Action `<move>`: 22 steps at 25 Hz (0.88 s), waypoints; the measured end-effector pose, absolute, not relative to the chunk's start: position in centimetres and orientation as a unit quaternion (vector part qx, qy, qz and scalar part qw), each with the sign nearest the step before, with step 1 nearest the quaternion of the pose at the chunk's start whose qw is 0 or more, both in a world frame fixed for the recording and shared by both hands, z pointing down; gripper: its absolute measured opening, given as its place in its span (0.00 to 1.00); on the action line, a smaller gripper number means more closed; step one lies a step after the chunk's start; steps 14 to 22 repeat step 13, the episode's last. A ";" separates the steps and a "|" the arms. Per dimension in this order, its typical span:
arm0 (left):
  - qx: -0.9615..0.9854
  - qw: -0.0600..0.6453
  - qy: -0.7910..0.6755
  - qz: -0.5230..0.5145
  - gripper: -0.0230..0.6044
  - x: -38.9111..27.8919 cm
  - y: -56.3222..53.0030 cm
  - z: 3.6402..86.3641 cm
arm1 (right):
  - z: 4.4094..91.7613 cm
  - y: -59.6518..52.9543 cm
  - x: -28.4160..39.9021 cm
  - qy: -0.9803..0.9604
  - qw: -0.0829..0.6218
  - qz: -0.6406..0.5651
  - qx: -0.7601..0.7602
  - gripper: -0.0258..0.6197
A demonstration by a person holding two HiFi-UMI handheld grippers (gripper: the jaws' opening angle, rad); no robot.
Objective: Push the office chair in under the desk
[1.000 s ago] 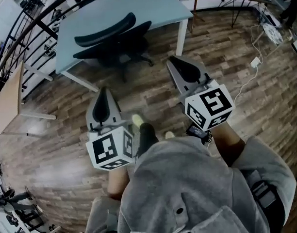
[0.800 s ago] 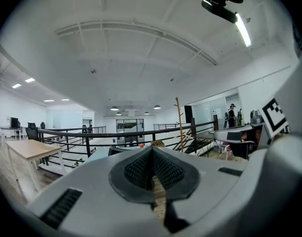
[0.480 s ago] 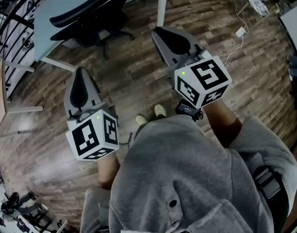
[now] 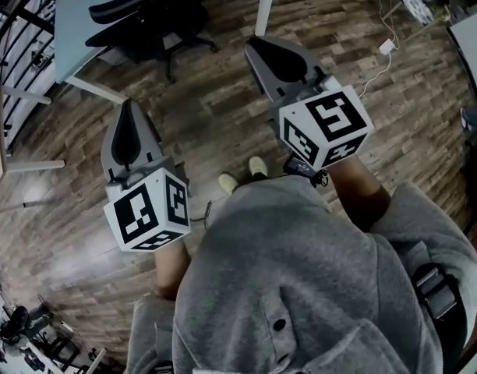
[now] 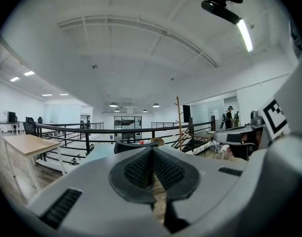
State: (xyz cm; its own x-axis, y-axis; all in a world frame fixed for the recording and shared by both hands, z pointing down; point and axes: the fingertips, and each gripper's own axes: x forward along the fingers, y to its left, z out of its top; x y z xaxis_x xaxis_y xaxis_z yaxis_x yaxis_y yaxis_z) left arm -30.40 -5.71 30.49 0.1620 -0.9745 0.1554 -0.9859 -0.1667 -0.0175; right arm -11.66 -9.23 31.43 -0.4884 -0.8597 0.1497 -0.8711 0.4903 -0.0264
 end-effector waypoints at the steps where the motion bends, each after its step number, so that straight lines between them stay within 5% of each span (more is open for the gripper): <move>1: 0.762 0.045 -0.643 0.065 0.06 -30.7 -5.7 30.7 | 31.5 -9.2 -12.0 -0.861 0.059 0.048 0.503 0.09; 22: 0.762 0.045 -0.644 0.054 0.06 -33.6 -6.0 30.9 | 31.4 -9.5 -15.1 -0.862 0.063 0.041 0.501 0.09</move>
